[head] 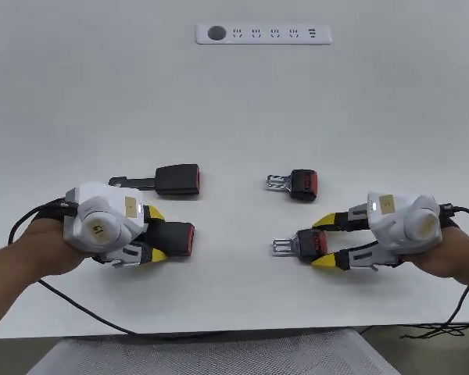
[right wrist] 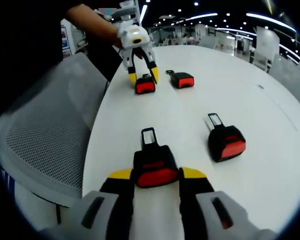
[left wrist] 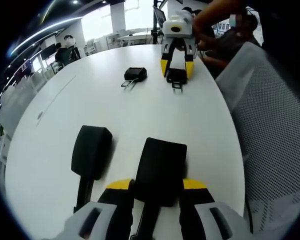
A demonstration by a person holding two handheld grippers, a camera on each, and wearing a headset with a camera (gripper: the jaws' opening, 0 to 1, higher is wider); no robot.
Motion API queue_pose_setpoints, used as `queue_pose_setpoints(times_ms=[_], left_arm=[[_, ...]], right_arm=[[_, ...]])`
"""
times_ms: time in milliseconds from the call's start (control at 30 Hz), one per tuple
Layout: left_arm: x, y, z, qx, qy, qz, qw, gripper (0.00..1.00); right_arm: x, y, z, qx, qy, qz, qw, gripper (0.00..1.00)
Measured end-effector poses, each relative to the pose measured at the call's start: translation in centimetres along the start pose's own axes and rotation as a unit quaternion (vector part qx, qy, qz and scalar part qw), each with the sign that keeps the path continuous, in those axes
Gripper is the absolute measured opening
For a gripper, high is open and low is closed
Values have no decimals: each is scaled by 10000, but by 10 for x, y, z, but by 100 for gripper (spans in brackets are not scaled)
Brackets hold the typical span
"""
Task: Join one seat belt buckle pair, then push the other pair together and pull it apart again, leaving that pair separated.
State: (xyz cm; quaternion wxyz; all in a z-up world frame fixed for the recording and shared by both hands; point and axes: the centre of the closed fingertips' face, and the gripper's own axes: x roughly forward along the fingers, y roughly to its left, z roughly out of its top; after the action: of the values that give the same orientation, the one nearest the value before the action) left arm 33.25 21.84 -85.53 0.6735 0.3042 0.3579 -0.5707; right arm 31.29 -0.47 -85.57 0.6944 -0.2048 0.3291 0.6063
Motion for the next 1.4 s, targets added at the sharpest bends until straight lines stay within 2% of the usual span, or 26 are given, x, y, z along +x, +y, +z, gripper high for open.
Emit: queue_pose_setpoints(times_ms=[133,467,767,933,1000,1200,1400], left_arm=[[1,1,0,-55,29,10,10000,36],[0,1,0,-128,76,9,9999,36],[-1,2,-1,-216,117,35,9997,36],[-1,3,-2,-231,148,32,9996,36],[-1,3,-3,-234,154,37,9996,36],[-2,3,-2,-267,208,46,9994,36],[-2,3,-2,-282,240,47,9993,36]], right_arm=[[-1,1,4,105,-127,-58,9998,36],[1,1,10,133,-235,-89,9996,36],[15,1,25,216,-435,-136,9987,36],[28,0,35,199,-521,-109,9984,36],[34,-1,42,338,-580,-109,9977,36],[54,4,59,166,-670,-53,9976,36],[72,7,72,198,-750,-113,9969,36]])
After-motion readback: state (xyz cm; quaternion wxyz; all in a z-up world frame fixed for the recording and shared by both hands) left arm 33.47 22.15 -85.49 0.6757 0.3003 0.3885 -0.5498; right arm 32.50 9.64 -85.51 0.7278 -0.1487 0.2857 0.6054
